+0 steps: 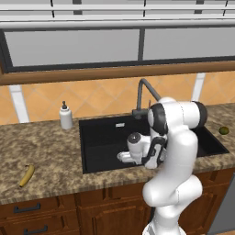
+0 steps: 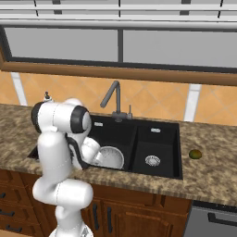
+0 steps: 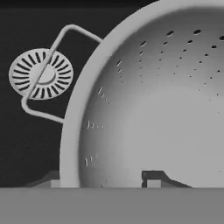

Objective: Put the colander in the sink, put the banana, mango in the colander, and turn on the sink faucet and pour water over the colander.

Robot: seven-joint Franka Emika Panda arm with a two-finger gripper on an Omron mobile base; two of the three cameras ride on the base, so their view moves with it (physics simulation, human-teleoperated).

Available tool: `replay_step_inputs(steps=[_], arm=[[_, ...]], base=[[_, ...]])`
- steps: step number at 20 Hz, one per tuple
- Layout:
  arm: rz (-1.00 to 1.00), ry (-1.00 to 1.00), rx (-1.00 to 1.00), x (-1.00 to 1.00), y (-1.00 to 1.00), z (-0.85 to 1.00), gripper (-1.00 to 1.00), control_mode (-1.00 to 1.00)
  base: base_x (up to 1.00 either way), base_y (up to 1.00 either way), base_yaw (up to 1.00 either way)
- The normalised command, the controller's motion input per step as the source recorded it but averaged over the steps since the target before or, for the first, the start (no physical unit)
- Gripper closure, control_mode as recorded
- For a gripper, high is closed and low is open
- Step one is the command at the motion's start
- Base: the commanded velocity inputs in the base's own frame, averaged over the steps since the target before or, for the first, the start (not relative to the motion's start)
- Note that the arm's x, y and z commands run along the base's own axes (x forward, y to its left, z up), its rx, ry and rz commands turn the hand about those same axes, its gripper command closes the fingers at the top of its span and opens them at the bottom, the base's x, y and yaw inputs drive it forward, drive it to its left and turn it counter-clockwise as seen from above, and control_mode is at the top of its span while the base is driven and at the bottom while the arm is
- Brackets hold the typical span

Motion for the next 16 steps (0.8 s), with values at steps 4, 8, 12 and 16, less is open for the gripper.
replay_step_inputs(steps=[4, 8, 12, 16], arm=[[0.10, -0.34, -0.05, -0.39, 0.00, 0.46, -1.00, -1.00], [0.10, -0.12, -0.03, -0.32, 0.00, 0.36, -1.00, -1.00], [0.14, -0.08, 0.00, -0.37, 0.00, 0.79, -1.00, -1.00], [0.20, 0.00, 0.00, -0.12, 0.00, 1.00, -1.00, -1.00]], base=[[0.00, 0.00, 0.00], [0.00, 0.00, 0.00], [0.00, 0.00, 0.00], [0.00, 0.00, 0.00]])
